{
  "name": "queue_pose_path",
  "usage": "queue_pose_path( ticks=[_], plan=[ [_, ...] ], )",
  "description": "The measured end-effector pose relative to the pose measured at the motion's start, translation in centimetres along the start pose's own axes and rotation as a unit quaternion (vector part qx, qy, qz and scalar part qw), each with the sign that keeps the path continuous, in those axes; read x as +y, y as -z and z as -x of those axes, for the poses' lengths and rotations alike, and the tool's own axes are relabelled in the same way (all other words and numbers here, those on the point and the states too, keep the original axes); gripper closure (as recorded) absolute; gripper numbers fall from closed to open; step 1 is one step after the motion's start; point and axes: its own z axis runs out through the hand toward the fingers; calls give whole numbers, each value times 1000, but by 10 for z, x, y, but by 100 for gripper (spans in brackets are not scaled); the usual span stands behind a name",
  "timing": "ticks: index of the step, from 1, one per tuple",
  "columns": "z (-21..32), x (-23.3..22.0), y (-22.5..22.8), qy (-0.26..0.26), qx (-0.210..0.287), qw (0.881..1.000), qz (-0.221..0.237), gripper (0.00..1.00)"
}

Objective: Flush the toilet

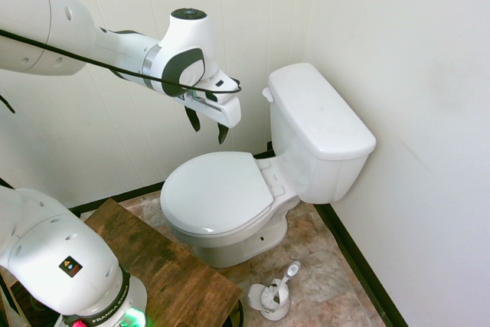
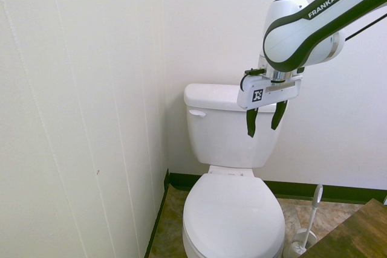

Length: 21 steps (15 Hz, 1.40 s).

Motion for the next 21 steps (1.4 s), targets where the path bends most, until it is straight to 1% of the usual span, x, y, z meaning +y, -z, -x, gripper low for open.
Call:
queue_pose_path(
  ticks=[2,4,6,8,10,13,14,17,21],
  plan=[
    [-2,-2,-2,-6,1,1000,-2,0],
    [-14,-22,-11,-41,13,999,-22,0],
    [-32,-60,-29,-87,27,995,-52,0],
    [-54,-101,-50,-122,41,989,-69,0],
    [-80,-139,-65,-146,57,985,-75,0],
    [-120,-188,-67,-173,89,977,-92,0],
    [-132,-200,-68,-180,97,974,-97,100],
    [-160,-221,-79,-207,115,966,-104,100],
    [-170,-237,-85,-227,113,961,-111,100]
  ],
)
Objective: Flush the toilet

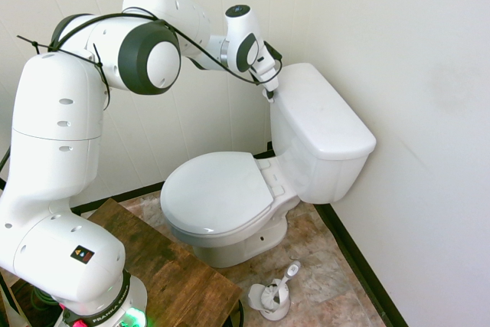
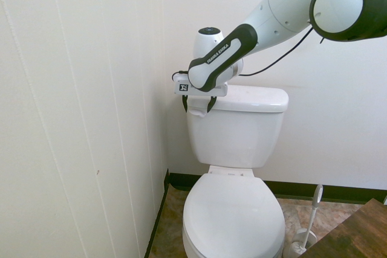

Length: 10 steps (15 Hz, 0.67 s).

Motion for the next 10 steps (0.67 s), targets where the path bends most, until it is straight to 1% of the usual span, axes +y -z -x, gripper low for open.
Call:
queue_pose_path(
  ticks=[6,10],
  plan=[
    [0,-10,-7,-22,-1,1000,-2,100],
    [-2,-16,-4,-32,-4,999,-8,100]
  ],
)
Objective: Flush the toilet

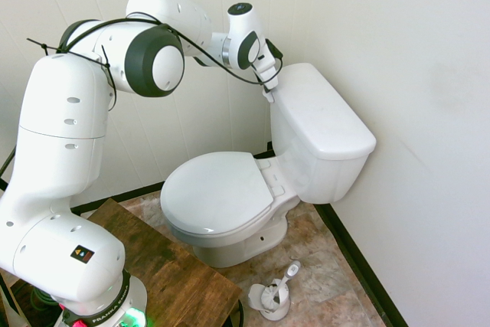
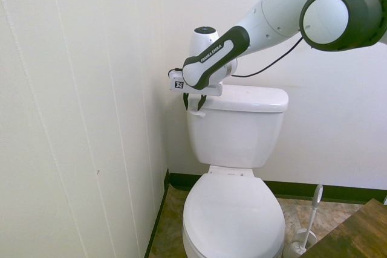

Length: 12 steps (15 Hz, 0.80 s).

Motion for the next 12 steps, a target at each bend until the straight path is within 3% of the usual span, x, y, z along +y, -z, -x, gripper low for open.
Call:
queue_pose_path(
  ticks=[12],
  plan=[
    [-9,8,-23,-24,5,1000,16,100]
  ],
)
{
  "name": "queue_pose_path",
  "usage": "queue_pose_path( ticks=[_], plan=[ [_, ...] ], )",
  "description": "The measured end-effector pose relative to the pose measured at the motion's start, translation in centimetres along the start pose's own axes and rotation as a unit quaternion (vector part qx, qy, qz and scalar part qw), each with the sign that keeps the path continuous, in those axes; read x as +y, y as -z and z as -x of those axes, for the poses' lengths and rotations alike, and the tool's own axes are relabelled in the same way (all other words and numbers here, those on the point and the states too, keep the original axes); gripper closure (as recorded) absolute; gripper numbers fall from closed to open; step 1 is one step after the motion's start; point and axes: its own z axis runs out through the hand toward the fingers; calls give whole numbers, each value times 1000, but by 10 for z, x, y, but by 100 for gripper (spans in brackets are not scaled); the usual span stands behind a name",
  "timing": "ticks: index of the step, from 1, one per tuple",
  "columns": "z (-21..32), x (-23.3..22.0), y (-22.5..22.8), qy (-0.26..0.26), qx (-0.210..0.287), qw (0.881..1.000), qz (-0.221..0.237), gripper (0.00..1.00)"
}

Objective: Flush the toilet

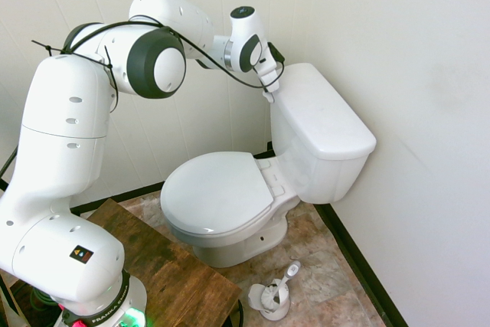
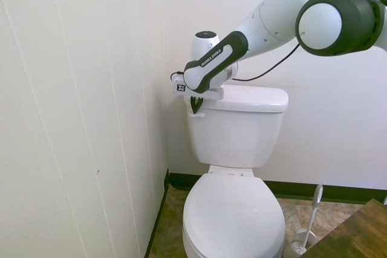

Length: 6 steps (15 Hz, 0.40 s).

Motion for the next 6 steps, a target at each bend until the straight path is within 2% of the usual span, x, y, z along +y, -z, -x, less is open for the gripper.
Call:
queue_pose_path(
  ticks=[6],
  plan=[
    [-2,-6,-7,-9,-2,1000,20,100]
  ],
)
